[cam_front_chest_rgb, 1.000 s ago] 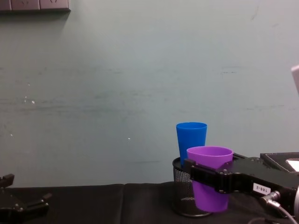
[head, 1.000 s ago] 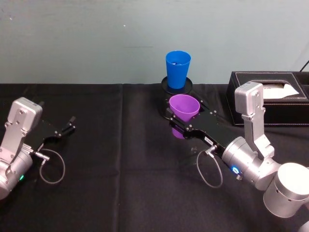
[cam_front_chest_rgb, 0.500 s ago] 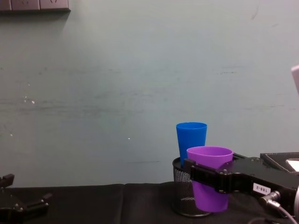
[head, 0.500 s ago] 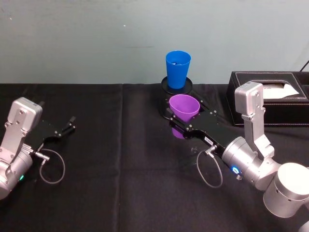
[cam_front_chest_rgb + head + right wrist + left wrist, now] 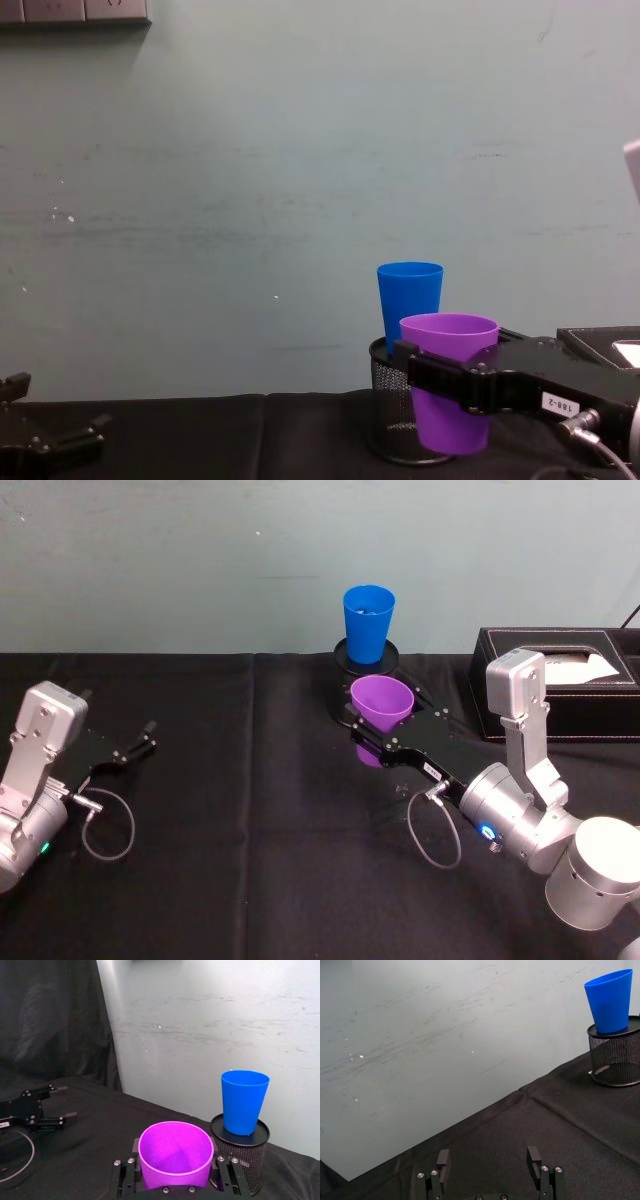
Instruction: Pick up one cup with a gripper and tap it against the other cup.
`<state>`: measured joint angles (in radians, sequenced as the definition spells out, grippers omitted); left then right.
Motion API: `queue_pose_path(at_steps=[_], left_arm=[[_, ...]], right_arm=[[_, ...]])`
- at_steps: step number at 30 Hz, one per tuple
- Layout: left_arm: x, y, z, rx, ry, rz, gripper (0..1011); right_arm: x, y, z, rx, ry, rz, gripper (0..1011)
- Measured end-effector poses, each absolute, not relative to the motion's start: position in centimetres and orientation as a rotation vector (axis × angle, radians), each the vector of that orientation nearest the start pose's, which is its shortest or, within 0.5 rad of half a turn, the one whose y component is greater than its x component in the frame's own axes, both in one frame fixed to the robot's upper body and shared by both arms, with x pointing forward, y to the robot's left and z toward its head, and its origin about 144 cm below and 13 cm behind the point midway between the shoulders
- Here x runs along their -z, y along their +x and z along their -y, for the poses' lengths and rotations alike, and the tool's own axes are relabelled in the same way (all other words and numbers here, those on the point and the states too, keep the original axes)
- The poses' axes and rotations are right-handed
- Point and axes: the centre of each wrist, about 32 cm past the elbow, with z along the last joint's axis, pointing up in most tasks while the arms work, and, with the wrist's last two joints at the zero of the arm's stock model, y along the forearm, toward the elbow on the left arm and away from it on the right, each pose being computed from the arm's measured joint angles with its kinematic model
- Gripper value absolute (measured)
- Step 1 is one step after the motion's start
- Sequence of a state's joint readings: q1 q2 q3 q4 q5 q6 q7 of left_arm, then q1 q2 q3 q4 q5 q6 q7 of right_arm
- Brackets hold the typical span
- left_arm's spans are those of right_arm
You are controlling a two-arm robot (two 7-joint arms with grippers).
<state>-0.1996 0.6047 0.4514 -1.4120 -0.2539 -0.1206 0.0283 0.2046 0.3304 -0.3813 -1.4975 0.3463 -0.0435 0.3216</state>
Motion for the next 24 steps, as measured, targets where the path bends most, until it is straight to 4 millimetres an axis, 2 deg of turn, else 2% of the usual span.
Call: queue_pose_path(at_steps=[24], left_arm=[[-113.98, 48.86, -30.97, -1.248, 0.304, 0.285, 1000]], right_arm=[[-116.61, 49.81, 21.67, 0.915, 0.010, 0.058, 733]])
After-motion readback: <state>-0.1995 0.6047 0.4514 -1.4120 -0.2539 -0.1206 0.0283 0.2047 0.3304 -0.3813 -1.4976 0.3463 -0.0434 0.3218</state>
